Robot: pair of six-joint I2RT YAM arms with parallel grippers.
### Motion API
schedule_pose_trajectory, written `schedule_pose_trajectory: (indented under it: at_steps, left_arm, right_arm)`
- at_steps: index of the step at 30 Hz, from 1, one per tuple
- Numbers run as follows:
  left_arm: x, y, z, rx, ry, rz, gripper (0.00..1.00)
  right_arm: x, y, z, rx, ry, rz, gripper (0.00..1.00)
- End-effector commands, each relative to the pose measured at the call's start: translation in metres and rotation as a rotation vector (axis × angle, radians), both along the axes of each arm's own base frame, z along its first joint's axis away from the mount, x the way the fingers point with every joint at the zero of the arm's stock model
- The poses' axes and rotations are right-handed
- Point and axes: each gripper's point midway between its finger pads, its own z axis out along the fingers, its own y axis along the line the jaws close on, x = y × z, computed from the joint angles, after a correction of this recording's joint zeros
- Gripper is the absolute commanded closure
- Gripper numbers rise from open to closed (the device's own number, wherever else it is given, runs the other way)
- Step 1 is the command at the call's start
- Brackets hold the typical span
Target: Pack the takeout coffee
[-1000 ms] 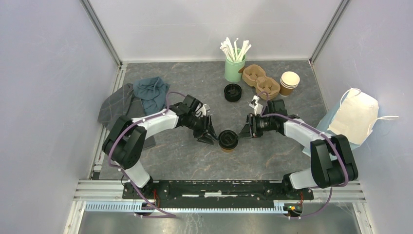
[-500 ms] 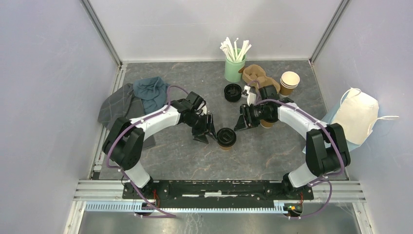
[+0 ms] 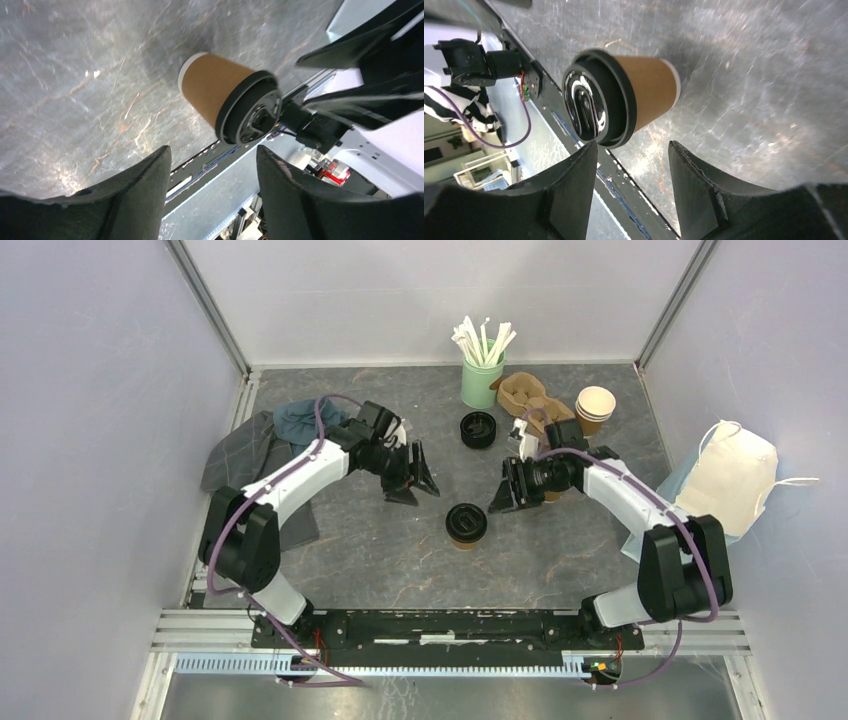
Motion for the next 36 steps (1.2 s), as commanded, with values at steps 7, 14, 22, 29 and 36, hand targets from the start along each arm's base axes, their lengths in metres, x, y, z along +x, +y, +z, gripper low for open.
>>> schedule_pose_trajectory:
  at_steps: [7,14,22,29,36]
  left_arm:
    - [0.034,-0.035,0.009,-0.160,-0.048,-0.111,0.34]
    - [0.036,-0.051,-0.007,-0.170,-0.024,-0.167,0.34]
    - [0.025,-0.057,-0.025,-0.149,-0.001,-0.196,0.37]
    - [0.017,-0.050,-0.035,-0.128,0.013,-0.173,0.42]
    - [0.006,-0.044,-0.040,-0.112,0.022,-0.164,0.45]
  right_arm:
    - [-0.046,0.018,-0.009,0.174,0.087,-0.011,0.35]
    - [-0.058,0.025,-0.021,0.209,0.116,-0.050,0.34]
    - [-0.055,0.025,-0.028,0.199,0.119,-0.082,0.36]
    - [-0.042,0.026,-0.033,0.179,0.122,-0.123,0.45]
    - [-0.028,0.019,-0.038,0.116,0.108,-0.131,0.53]
